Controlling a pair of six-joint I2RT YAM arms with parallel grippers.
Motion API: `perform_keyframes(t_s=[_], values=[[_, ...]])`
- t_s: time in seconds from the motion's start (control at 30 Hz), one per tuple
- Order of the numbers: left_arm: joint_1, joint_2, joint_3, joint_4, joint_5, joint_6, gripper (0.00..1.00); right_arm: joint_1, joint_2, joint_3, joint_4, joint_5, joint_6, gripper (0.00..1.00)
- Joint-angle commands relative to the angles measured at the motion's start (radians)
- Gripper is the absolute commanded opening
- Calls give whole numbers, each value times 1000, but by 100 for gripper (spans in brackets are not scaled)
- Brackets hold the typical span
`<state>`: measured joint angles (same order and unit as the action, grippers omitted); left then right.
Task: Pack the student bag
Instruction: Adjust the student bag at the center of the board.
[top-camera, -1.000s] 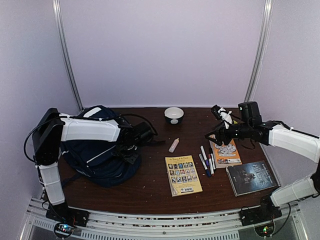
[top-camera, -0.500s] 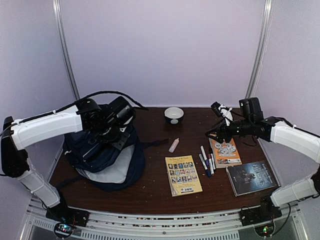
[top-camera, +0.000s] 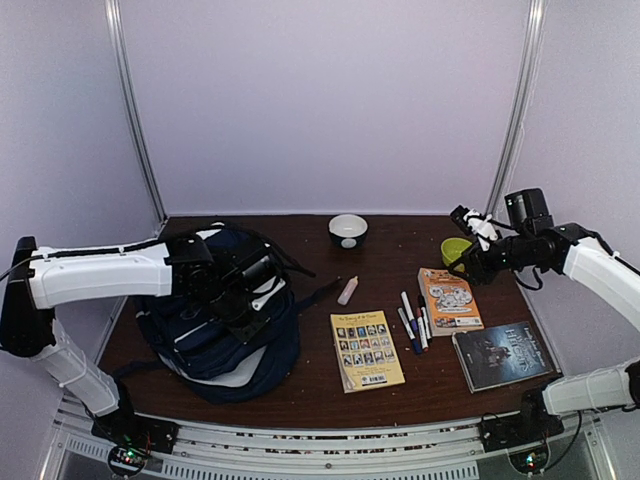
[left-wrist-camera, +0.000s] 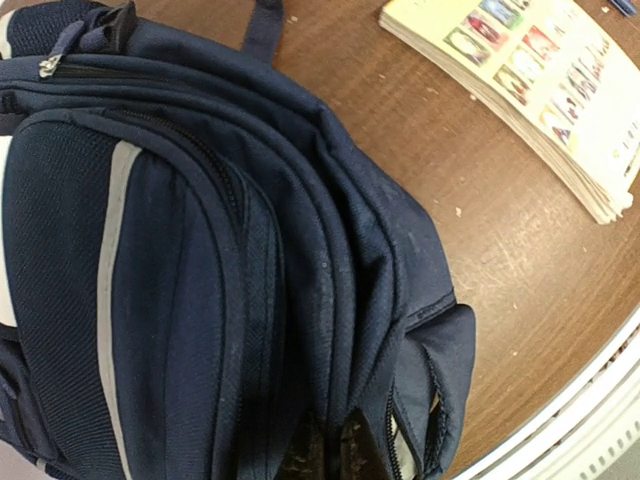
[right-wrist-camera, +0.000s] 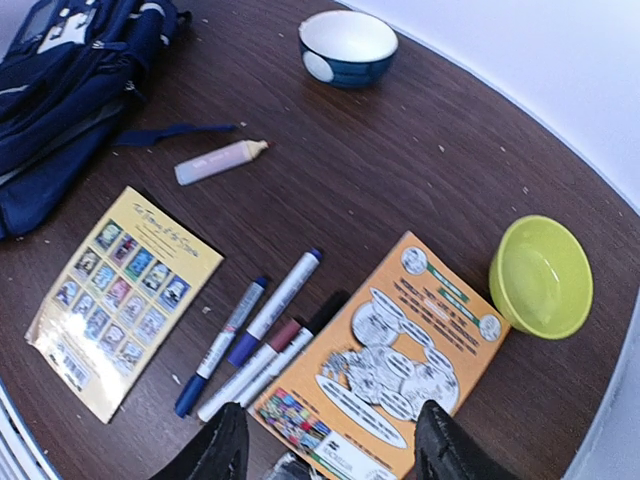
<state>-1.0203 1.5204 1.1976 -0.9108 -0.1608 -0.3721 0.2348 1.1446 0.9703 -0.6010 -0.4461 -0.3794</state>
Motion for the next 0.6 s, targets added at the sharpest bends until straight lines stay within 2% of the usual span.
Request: perform_keyframes(t_s=[0.0,0.23,0.27,0.3,0.37,0.4,0.47,0.57], values=[[-35,-19,-32,96,121,-24,0,-79,-33,13,-120,82,-42,57],[-61,-6,-66,114,167,-30,0,-166,-2,0,-159,100,-44,57],[-61,-4,-42,91,161,-21,6,-167,6,0,-163,104,-43,57],[-62,-6,-11,63,143,-16,22,-166,15,2,-166,107,-42,58],[-61,-22,56,23,93,-3,43,-166,29,6,-174,98,-41,59],[-61,-30,84,20,68,4,51,-164,32,6,-176,94,-43,59],[-61,-29,133,39,29,6,57,-153,39,8,-170,97,-44,59],[-60,13,182,120,-8,-27,59,-115,52,16,-163,75,-42,58]])
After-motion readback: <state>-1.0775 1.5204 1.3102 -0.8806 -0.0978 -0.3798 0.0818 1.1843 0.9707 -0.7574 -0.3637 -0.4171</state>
